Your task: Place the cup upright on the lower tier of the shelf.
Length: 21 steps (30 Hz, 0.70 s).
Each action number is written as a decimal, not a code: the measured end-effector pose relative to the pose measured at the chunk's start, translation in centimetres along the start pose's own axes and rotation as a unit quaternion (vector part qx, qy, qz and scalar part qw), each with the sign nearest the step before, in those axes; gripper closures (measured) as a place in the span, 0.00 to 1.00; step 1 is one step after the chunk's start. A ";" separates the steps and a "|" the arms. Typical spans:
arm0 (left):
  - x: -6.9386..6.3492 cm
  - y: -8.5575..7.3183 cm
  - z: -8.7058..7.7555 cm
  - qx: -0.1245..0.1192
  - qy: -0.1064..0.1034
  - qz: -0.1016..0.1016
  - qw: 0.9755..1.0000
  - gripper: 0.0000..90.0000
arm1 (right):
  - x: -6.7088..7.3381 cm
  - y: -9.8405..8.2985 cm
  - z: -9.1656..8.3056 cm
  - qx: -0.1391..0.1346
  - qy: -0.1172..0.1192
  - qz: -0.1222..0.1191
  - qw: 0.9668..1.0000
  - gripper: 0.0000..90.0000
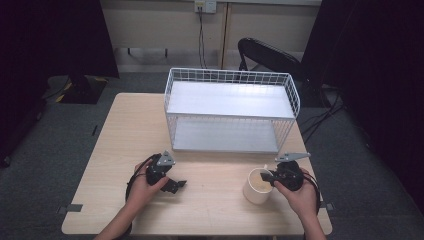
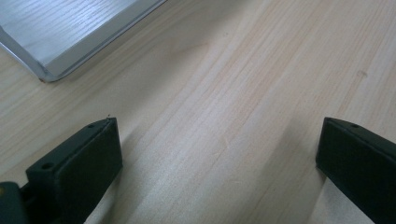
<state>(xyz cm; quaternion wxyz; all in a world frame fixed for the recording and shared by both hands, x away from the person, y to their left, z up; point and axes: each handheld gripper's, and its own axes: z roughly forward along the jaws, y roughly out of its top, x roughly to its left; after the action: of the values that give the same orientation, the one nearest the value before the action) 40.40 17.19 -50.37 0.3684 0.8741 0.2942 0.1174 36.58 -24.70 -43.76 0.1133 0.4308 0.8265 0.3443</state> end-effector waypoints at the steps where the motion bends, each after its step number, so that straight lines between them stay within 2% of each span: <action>1: 0.0 0.0 0.0 0.000 0.000 0.000 1.000 0.00 | 0.0 0.0 -0.1 0.000 0.002 0.003 1.000 0.85; 5: 0.0 0.0 0.0 0.000 0.000 0.000 1.000 0.00 | 0.0 0.0 -0.1 -0.001 0.000 -0.002 1.000 0.86; 6: 0.0 0.0 0.0 0.000 0.000 0.000 1.000 0.00 | 0.1 0.0 -0.3 -0.003 -0.011 -0.008 1.000 0.90; 7: 0.0 0.0 0.0 0.000 0.000 0.000 1.000 0.00 | 0.1 0.0 -0.3 -0.003 -0.011 -0.008 1.000 0.90; 10: 0.0 0.0 0.0 0.000 0.000 0.000 1.000 0.00 | 0.1 -0.1 -0.4 -0.011 -0.010 0.000 1.000 0.91; 16: 0.0 0.0 0.0 0.000 0.000 0.000 1.000 0.00 | 0.3 -0.1 -0.4 -0.016 -0.016 -0.002 1.000 0.91; 21: 0.0 0.0 0.0 0.000 0.000 0.000 1.000 0.00 | 0.5 0.1 -0.5 -0.024 -0.024 0.005 0.999 0.92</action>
<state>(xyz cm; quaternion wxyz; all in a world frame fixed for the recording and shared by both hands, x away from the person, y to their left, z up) 40.40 17.19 -50.37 0.3684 0.8740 0.2942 0.1175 36.12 -24.54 -43.30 0.1418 0.4397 0.8129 0.3545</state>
